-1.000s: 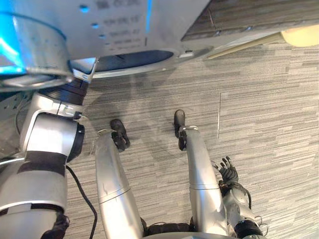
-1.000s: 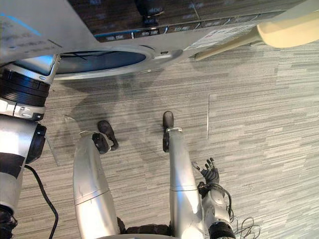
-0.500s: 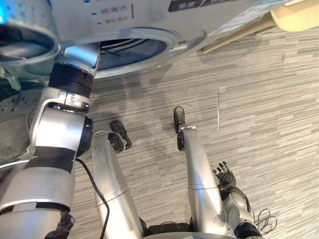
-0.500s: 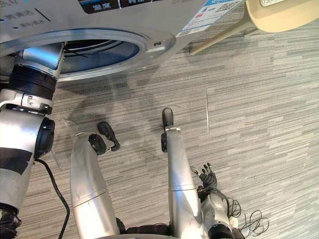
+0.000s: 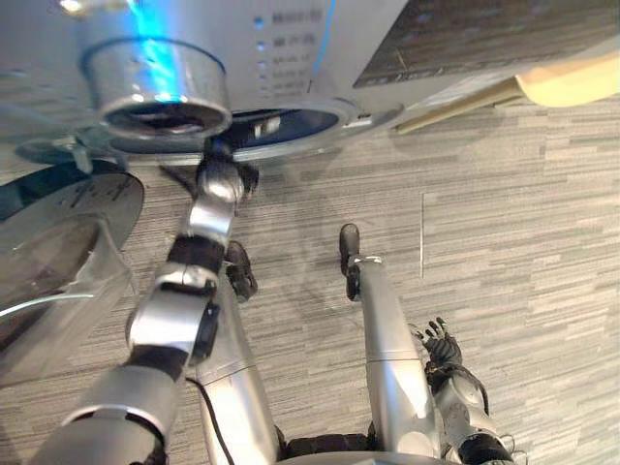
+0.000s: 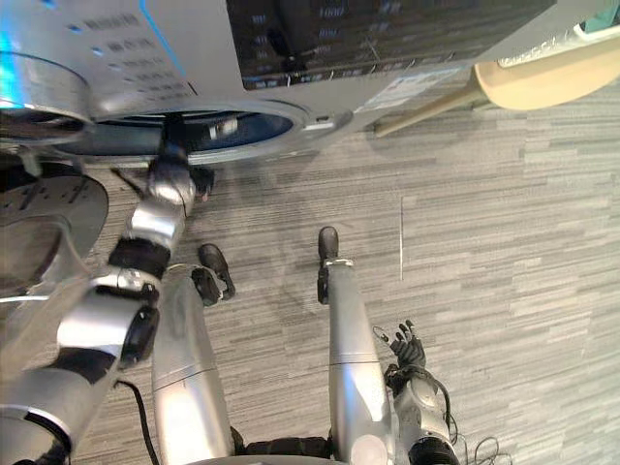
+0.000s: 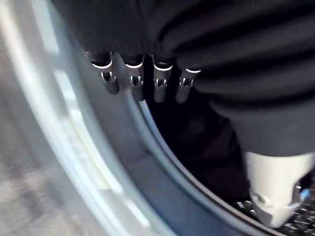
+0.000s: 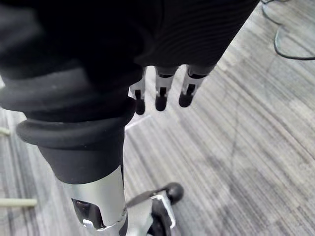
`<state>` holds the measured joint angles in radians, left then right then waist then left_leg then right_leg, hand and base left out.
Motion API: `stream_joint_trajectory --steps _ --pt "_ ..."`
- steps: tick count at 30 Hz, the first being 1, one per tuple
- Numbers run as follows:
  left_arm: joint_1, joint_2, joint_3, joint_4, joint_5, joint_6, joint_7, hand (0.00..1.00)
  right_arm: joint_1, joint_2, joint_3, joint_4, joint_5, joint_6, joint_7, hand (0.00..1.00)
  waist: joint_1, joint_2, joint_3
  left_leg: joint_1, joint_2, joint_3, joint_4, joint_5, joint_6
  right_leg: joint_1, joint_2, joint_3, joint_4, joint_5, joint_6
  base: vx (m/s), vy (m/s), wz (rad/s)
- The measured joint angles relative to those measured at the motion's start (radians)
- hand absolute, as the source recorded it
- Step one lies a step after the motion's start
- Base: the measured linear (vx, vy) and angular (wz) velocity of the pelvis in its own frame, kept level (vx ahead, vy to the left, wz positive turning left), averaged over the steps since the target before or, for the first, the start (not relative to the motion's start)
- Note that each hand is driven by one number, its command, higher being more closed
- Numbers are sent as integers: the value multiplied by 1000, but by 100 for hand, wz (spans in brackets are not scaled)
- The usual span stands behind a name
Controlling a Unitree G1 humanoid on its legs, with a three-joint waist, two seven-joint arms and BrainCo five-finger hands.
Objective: Pick up the laundry basket with both hands and put the clothes into the washing machine.
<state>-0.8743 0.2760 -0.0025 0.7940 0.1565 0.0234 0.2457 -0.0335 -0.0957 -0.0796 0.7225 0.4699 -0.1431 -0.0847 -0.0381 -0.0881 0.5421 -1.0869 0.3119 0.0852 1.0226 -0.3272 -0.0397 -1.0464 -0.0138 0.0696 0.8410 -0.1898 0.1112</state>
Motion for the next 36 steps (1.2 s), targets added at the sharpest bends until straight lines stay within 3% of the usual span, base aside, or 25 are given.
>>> stream_joint_trajectory --steps 3,5,11,18,23,30,32,33,35,36 --pt "164 -53 19 -7 -80 -30 -31 0 -1 2 -2 8 -3 2 -3 0 7 1 -1 125 -36 3 -107 38 -17 114 -32 -15 -66 6 -10 91 -51 39" --pt "307 -129 34 -5 -146 -39 -59 0 0 2 -11 23 -10 6 -7 0 16 7 -4 256 -67 23 -217 70 -21 228 -61 -23 -131 8 -12 135 -95 46" --pt "547 -258 90 106 -210 -51 -93 0 -1 10 -24 62 -46 28 -13 0 50 33 -50 485 -120 44 -421 138 -33 431 -97 -50 -256 15 -23 139 -64 28" --pt "748 -312 137 189 -190 -70 -125 0 50 45 -91 141 -97 47 2 0 55 101 -252 755 -157 44 -660 210 -49 687 -131 -111 -408 18 -28 123 -26 22" --pt "847 -322 180 199 -160 -70 -142 0 92 69 -161 204 -131 76 23 0 56 116 -363 904 -171 -8 -806 268 -64 853 -145 -193 -487 14 -33 94 -41 42" --pt "881 -331 250 193 -143 -70 -158 0 59 69 -168 274 -205 99 43 0 64 137 -400 923 -169 -38 -655 269 -66 1020 -142 -272 -545 -10 -37 -42 -3 42" --pt "898 -332 251 199 -143 -69 -160 0 56 71 -149 286 -205 109 45 0 82 145 -435 909 -171 -34 -629 262 -66 1029 -141 -270 -569 8 -35 -66 56 2" --pt "903 -332 253 199 -143 -69 -161 0 48 71 -148 291 -205 109 46 0 83 150 -439 905 -171 -31 -619 252 -65 1030 -140 -268 -580 17 -33 -66 111 -25" --pt "932 -327 282 224 -122 -67 -177 0 19 71 -147 322 -205 110 49 0 84 171 -452 921 -166 -23 -614 174 -39 1033 -117 -222 -629 54 -21 -55 153 -51" --pt "935 -324 283 239 -112 -64 -179 0 19 71 -147 323 -205 111 50 0 83 167 -456 931 -170 -15 -637 158 -39 1033 -111 -201 -643 62 -18 -28 144 -64"
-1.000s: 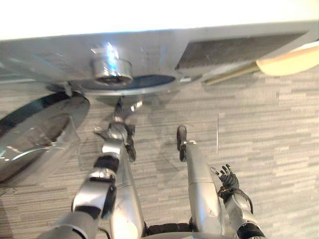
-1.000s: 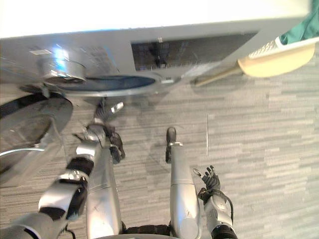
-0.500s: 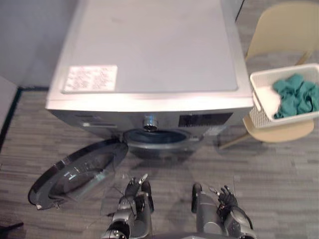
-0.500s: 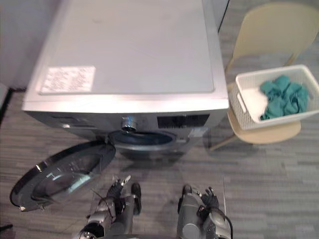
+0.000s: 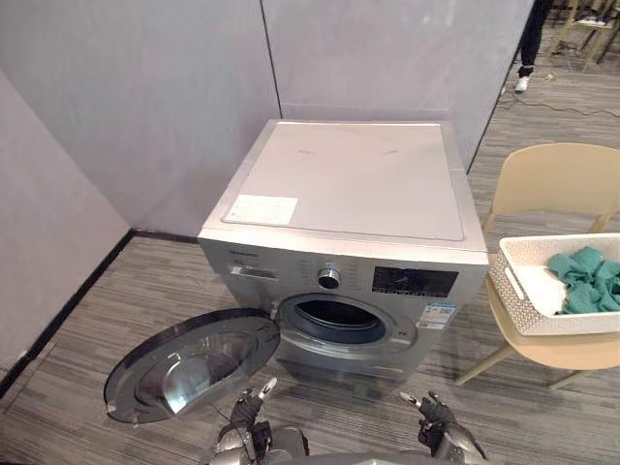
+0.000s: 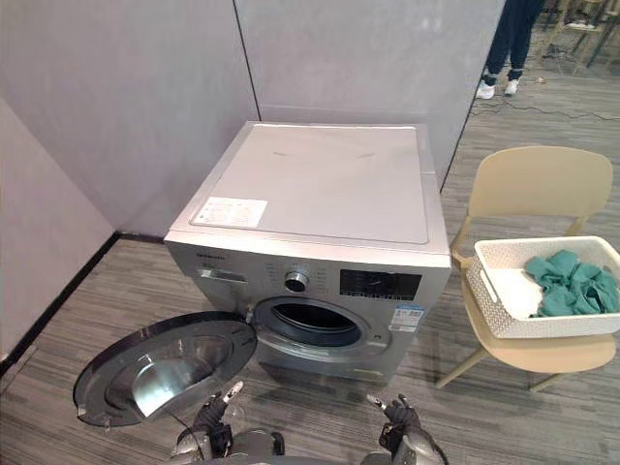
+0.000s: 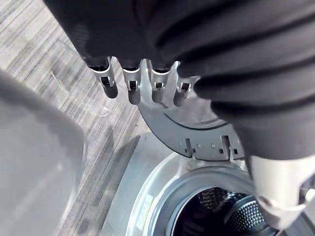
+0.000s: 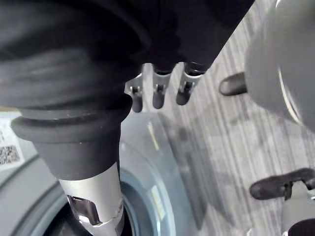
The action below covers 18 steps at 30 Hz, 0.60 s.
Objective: Pick up the laundry basket with both hands and put the clothes into the washing machine.
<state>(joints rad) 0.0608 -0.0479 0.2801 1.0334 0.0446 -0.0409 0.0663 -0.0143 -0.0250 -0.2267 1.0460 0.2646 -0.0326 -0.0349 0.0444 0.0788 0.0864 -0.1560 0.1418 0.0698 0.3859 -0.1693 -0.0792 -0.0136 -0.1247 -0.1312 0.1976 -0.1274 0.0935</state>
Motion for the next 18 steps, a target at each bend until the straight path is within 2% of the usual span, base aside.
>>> stream_joint_trajectory --steps 3,5,7,8,9,10,11,12,13,14,15,17,18 --pt "0 57 8 39 8 11 0 0 10 27 0 34 0 1 4 0 0 -56 -39 33 -31 75 -114 18 14 -8 -5 136 -120 57 -5 1 120 -62" --pt "-2 77 -7 48 11 15 0 0 35 32 -15 47 0 1 13 0 -7 -95 -58 68 -77 75 -198 23 16 -7 -29 165 -164 100 -25 47 153 -50" --pt "-15 95 -42 59 19 15 0 0 63 31 -33 48 1 0 17 0 -18 -114 -62 86 -93 69 -234 26 19 -8 -38 162 -150 97 -32 63 62 -6" --pt "-24 107 -77 59 28 15 0 0 76 29 -33 46 0 0 17 0 -30 -130 -53 101 -105 66 -241 26 20 -19 -41 155 -105 59 -36 66 14 11" --pt "-31 112 -92 59 34 15 0 0 88 33 -34 44 0 0 17 0 -30 -145 -49 106 -108 64 -238 25 20 -39 -45 154 -70 40 -30 99 -28 8" --pt "-53 109 -95 55 45 15 0 0 106 33 -50 43 0 3 17 0 -31 -151 -40 101 -94 59 -217 25 22 -93 -46 152 57 10 -10 84 -105 -29" --pt "-61 99 -94 55 49 15 2 0 115 26 -59 32 1 6 19 0 -27 -140 -28 101 -70 80 -202 25 22 -164 -30 123 190 20 -26 60 -112 -48" --pt "-61 96 -92 55 51 15 2 0 118 25 -63 25 0 3 18 0 -27 -132 -23 111 -56 92 -204 25 23 -186 -27 107 229 31 -41 53 -97 -77" --pt "-60 92 -90 56 51 15 2 0 114 24 -72 18 1 0 18 0 -29 -111 -10 131 -26 132 -207 41 37 -208 -17 90 277 44 -49 63 -48 -61" --pt "-61 90 -89 55 50 15 3 0 115 17 -73 12 0 0 18 0 -32 -112 -10 143 -16 147 -213 46 41 -222 -24 74 318 27 -71 101 -88 -53" --pt "-64 84 -89 54 47 15 4 0 122 20 -73 -3 0 1 18 0 -32 -119 -9 160 -16 157 -218 46 40 -242 -57 41 403 0 -107 130 -105 -24" --pt "-70 56 -91 54 45 10 3 0 127 22 -97 -9 -8 4 18 0 -28 -119 -10 201 -5 172 -240 54 21 -253 -179 5 515 -32 -84 173 -139 -14" --pt "-69 54 -91 53 45 7 2 0 126 21 -100 -9 -17 6 17 0 -27 -118 -12 208 -1 177 -246 57 15 -252 -211 1 513 -31 -83 159 -203 -18"
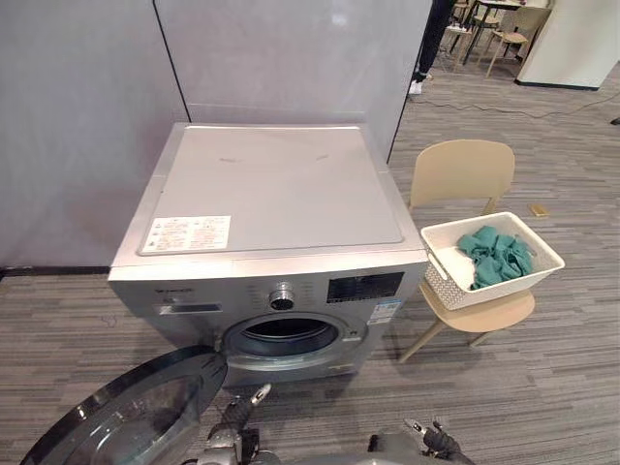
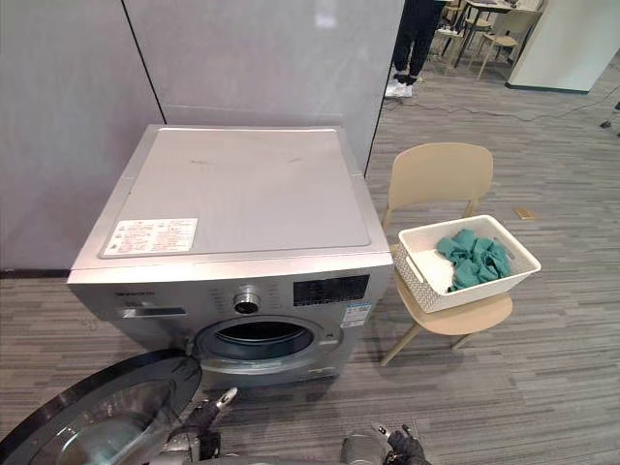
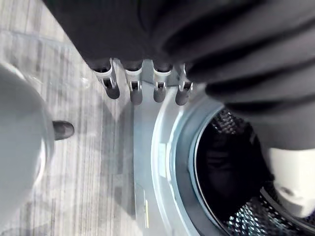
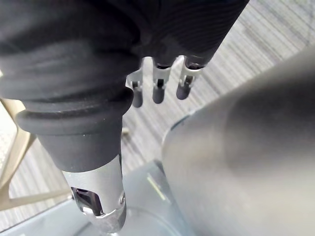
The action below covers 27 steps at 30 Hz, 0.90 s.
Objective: Pick up the laundry basket with both hands and put the clothes into the washing machine.
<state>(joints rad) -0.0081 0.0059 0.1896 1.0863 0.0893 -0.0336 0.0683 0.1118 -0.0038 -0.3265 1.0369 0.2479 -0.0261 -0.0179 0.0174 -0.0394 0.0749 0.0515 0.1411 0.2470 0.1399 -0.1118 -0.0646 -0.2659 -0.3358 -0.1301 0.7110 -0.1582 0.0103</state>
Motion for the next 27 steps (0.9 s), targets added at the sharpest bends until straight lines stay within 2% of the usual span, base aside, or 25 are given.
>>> stream_joint_trajectory --steps 1,2,3,4,5,7,9,10,11,13,14,15,16,17,18,19,20,21,22,23,24,25,26,27 --pt "3 2 0 1 0 -2 0 0 -2 -1 -18 1 -19 1 -9 0 -2 -1 -2 4 13 7 -6 5 -22 4 -51 0 -37 11 4 142 -303 -23" --pt "10 14 -1 5 3 -7 -1 0 -2 -2 -38 11 -25 4 -7 0 -3 -15 -9 4 19 2 -9 12 -54 24 -70 3 -147 109 3 144 -353 -27" --pt "12 30 -4 11 3 -10 -1 0 -2 -2 -40 29 -24 6 -4 0 -2 -27 -20 5 19 -4 -19 13 -71 38 -58 23 -190 112 78 153 -429 -38" --pt "13 37 -17 34 5 -9 -2 0 -8 -15 -45 58 -24 10 -1 0 -1 -4 -33 12 51 -27 -49 26 -90 81 -13 13 -271 61 160 153 -435 -51" --pt "15 29 -22 55 6 -10 -4 0 -20 -42 -44 80 -25 9 0 0 -3 23 -29 12 79 -38 -57 32 -101 110 21 -6 -341 24 193 153 -478 -55" --pt "16 14 -22 69 6 -4 -4 0 -37 -84 -38 90 -27 15 0 0 -10 66 -18 15 118 -57 -53 51 -125 126 62 -13 -353 -4 188 66 -345 -23" --pt "18 14 -22 70 7 2 -2 0 -20 -104 -10 100 -28 15 0 0 -12 70 -20 4 130 -98 -25 102 -131 148 72 -37 -348 -21 164 32 -217 24" --pt "18 18 -22 66 8 2 -2 0 -16 -111 12 101 -28 14 0 0 -13 66 -19 -20 140 -130 10 122 -146 159 79 -55 -354 -25 156 -9 -271 47" --pt "15 29 -26 55 25 3 2 0 -19 -113 36 106 -29 12 2 0 -24 55 -17 -88 154 -176 95 151 -145 153 92 -69 -363 -36 139 -66 -218 41" --pt "10 46 -33 36 40 4 6 0 -42 -110 53 105 -29 10 2 0 -33 45 -8 -161 165 -193 183 208 -97 147 103 -79 -365 -45 113 -125 -219 19" --pt "9 58 -38 21 42 3 13 0 -51 -106 53 103 -23 4 1 0 -29 16 -5 -183 171 -184 188 283 -73 137 113 -72 -381 -38 89 -137 -214 -20" --pt "6 72 -30 8 40 -1 22 0 -53 -109 51 93 -22 -3 -3 0 -22 -5 8 -210 184 -166 284 286 -32 137 121 -59 -405 -23 66 -118 -193 -43" --pt "6 72 -30 0 40 -3 23 0 -53 -112 50 81 -21 -8 -4 0 -16 -2 11 -230 187 -157 392 266 -3 137 133 -43 -409 -18 61 -38 -88 -80" --pt "16 68 -32 0 43 -5 25 0 -48 -130 47 74 -18 -15 -9 0 -3 15 10 -237 177 -138 503 270 16 145 163 -3 -424 -14 62 -11 -54 -78" --pt "21 67 -33 -1 42 -7 26 0 -47 -140 46 74 -18 -16 -9 0 -6 31 11 -229 179 -144 493 292 36 147 177 8 -431 -11 64 59 -125 -81" --pt "25 57 -43 -1 43 -10 27 0 -42 -145 42 77 -19 -13 -8 0 -9 17 2 -229 176 -150 491 345 39 161 189 28 -464 6 59 103 -168 -58" --pt "27 54 -38 -1 42 -15 26 0 -24 -134 24 88 -19 -6 -9 0 -4 32 4 -270 170 -201 546 393 -2 179 217 49 -537 46 43 141 -144 -61" --pt "26 24 -5 -18 42 -17 23 0 -38 -142 3 88 -23 3 -12 0 -4 70 28 -310 88 -235 660 104 -99 197 228 80 -571 71 8 83 -50 -52" --pt "27 11 10 -20 41 -18 22 0 -45 -143 3 89 -25 6 -12 0 -3 78 35 -315 27 -248 668 10 -93 200 229 93 -579 77 5 60 86 -60" --pt "31 4 17 -21 41 -20 19 0 -71 -142 6 105 -37 8 -9 0 5 84 38 -315 -88 -277 584 -95 -65 201 228 116 -584 83 11 31 101 -75" --pt "36 6 17 -21 41 -21 19 0 -94 -131 12 127 -56 8 -4 0 16 91 39 -284 -164 -302 374 -99 -56 203 244 139 -590 85 15 31 121 -102" --pt "44 4 22 -21 41 -20 18 0 -107 -123 32 120 -64 6 -1 0 33 121 38 -246 -168 -330 211 -90 -53 205 288 165 -593 83 20 6 86 -100" --pt "45 4 37 -21 38 -20 15 0 -119 -108 39 119 -68 6 -1 0 46 127 43 -228 -164 -324 206 -82 56 208 305 190 -591 79 27 85 79 -92" --pt "52 8 67 -24 39 -19 16 0 -125 -75 67 107 -78 4 2 0 54 102 27 -206 -171 -301 173 -88 56 220 304 218 -589 76 33 155 79 -64"
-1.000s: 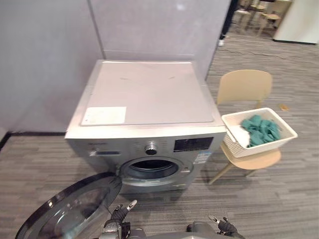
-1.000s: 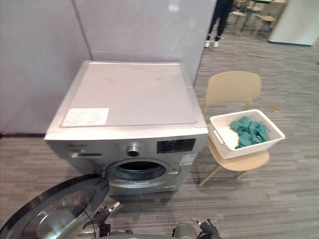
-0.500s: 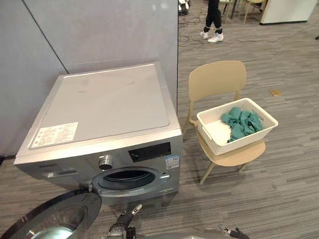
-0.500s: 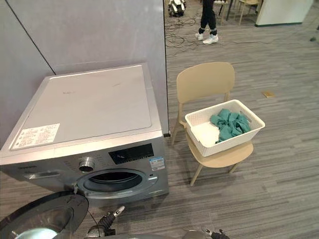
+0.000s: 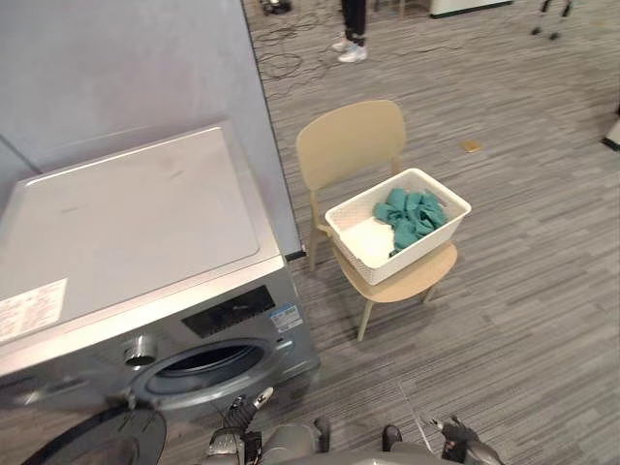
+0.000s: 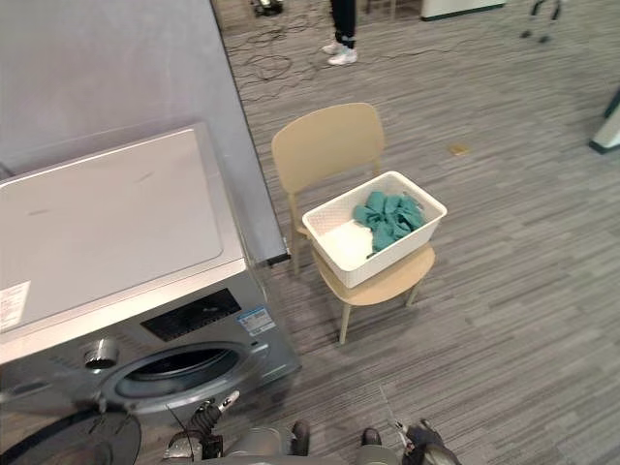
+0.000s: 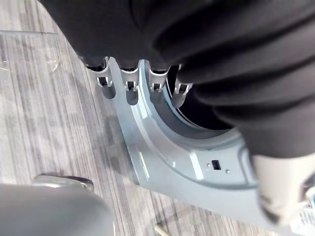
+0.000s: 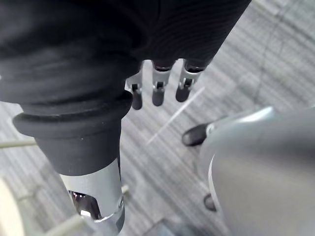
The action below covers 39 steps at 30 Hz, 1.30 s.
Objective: Pick up the laundry basket with both hands and put the clothes into the washing machine.
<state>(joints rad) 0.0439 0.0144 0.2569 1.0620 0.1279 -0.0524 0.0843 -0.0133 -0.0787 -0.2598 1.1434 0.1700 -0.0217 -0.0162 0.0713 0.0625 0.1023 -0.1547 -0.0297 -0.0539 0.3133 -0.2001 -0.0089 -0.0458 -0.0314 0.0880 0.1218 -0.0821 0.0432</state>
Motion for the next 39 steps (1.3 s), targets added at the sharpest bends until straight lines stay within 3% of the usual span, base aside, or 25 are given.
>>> stream_joint_trajectory --steps 2,4,5,7,9,10,12,14,16,17,18,19,20,21,23,27,28,29,30,31,32,34,35,37,39 --pt "5 2 23 -17 0 0 -10 0 1 6 47 -26 -18 -2 0 0 0 -29 7 39 -15 24 -13 -18 28 -19 -16 21 88 -56 20 163 58 -38" --pt "16 13 29 -41 0 2 -17 0 23 27 107 -75 -23 -3 1 0 0 -68 5 97 -42 59 -45 -35 53 -119 -42 18 369 -140 64 119 24 -30" --pt "17 16 25 -44 0 3 -17 0 30 29 118 -95 -24 -3 3 0 -2 -69 4 106 -43 67 -46 -43 58 -165 -42 19 472 -147 91 201 -8 -20" --pt "4 23 -7 -50 1 10 -17 0 53 34 135 -151 -24 -14 16 0 -6 -84 9 137 -41 64 4 -76 69 -311 -43 10 878 -87 185 307 -64 10" --pt "-5 17 -46 -50 1 15 -18 0 71 29 129 -152 -24 -12 19 0 -8 -90 7 152 -37 26 45 -98 63 -330 -67 -19 969 -102 162 322 -145 57" --pt "-19 17 -72 -52 5 18 -18 0 90 28 94 -153 -24 -10 18 0 -9 -86 5 161 -27 -15 62 -99 60 -331 -135 -70 956 -130 109 346 -205 81" --pt "-44 1 -77 -51 2 30 -11 0 101 20 34 -159 -24 -9 18 0 -7 -57 5 170 12 -84 70 -117 29 -335 -220 -100 852 -156 60 330 -244 76" --pt "-44 -6 -93 -51 1 34 6 0 104 16 1 -158 -24 -7 8 0 -7 -35 3 185 71 -146 71 -133 -11 -307 -259 -37 629 -144 45 299 -354 68" --pt "-37 16 -87 -41 -3 46 58 0 123 23 -10 -149 -23 -4 7 0 -8 -48 -4 194 100 -200 86 -145 -70 -249 -253 117 410 -66 81 299 -543 80" --pt "-30 48 -87 -41 -2 45 62 0 132 37 -16 -147 -23 -2 8 0 -13 -70 -18 194 103 -234 92 -154 -102 -216 -267 151 336 7 177 271 -672 107" --pt "-23 77 -84 -40 -1 46 65 0 131 47 -24 -138 -21 2 11 0 -23 -93 -34 199 104 -268 87 -161 -131 -195 -283 125 314 -21 219 263 -818 90" --pt "-18 61 -54 -30 1 47 60 0 106 16 -24 -105 -23 10 12 0 -22 -42 -36 195 166 -302 75 -133 -181 -171 -243 46 323 -99 217 220 -776 62" --pt "-17 44 -50 -30 1 44 49 0 103 2 -28 -105 -22 10 14 0 -24 -16 -38 195 191 -304 64 -109 -200 -170 -224 31 335 -105 215 145 -656 37" --pt "-10 14 -44 -25 -2 40 37 0 95 -16 -38 -97 -24 11 17 0 -29 3 -47 201 212 -308 39 -33 -221 -167 -205 14 360 -117 201 64 -380 28" --pt "-16 -35 -30 6 -21 24 20 0 87 -28 -51 -65 -23 11 19 0 -33 3 -48 192 224 -331 44 71 -244 -138 -189 -15 362 -117 199 62 -360 36" --pt "-27 -21 -21 22 -73 10 3 0 78 -22 -66 4 -23 8 18 0 -34 -30 -50 50 273 -290 211 351 -141 -18 -109 -105 190 -95 74 24 -392 32" --pt "-28 -12 -21 30 -76 9 2 0 73 -18 -66 15 -22 7 17 0 -34 -33 -48 17 295 -235 242 355 -128 11 -103 -133 145 -78 53 -56 -267 41" --pt "-27 -7 -21 31 -76 9 2 0 82 -26 -73 20 -21 7 15 0 -39 -34 -48 -12 292 -169 279 303 -136 32 -96 -165 110 -62 40 -68 -227 62" --pt "-25 -5 -22 31 -76 9 2 0 92 -37 -77 20 -21 7 13 0 -42 -30 -46 -45 266 -65 330 186 -160 58 -89 -203 71 -48 28 -105 -216 76" --pt "-19 -2 -35 31 -74 8 1 0 93 -45 -75 20 -19 8 13 0 -47 -29 -45 -49 199 22 346 79 -172 71 -87 -228 39 -39 23 -96 -113 66" --pt "-17 1 -46 34 -73 9 1 0 91 -47 -74 19 -18 8 14 0 -48 -29 -44 -41 164 54 329 51 -164 78 -86 -237 26 -35 23 -79 -21 49" --pt "0 21 -68 50 -69 11 -6 0 80 -41 -73 17 -14 5 19 0 -51 -31 -45 46 123 189 114 -22 -47 75 -71 -256 8 -34 22 -57 5 39" --pt "4 24 -55 47 -72 10 -13 0 75 -26 -74 20 -15 4 19 0 -50 -30 -46 90 95 188 -24 -19 -7 61 -78 -256 1 -32 29 -51 -9 28" --pt "3 30 -56 44 -69 9 -18 0 76 -1 -73 19 -15 4 21 0 -46 -64 -57 101 59 175 -118 36 2 58 -87 -254 -51 3 35 3 11 20" --pt "5 37 -59 47 -69 10 -17 0 74 9 -52 19 -14 3 21 0 -53 -69 -61 112 34 157 -172 74 15 64 -102 -269 -77 24 40 59 54 30"
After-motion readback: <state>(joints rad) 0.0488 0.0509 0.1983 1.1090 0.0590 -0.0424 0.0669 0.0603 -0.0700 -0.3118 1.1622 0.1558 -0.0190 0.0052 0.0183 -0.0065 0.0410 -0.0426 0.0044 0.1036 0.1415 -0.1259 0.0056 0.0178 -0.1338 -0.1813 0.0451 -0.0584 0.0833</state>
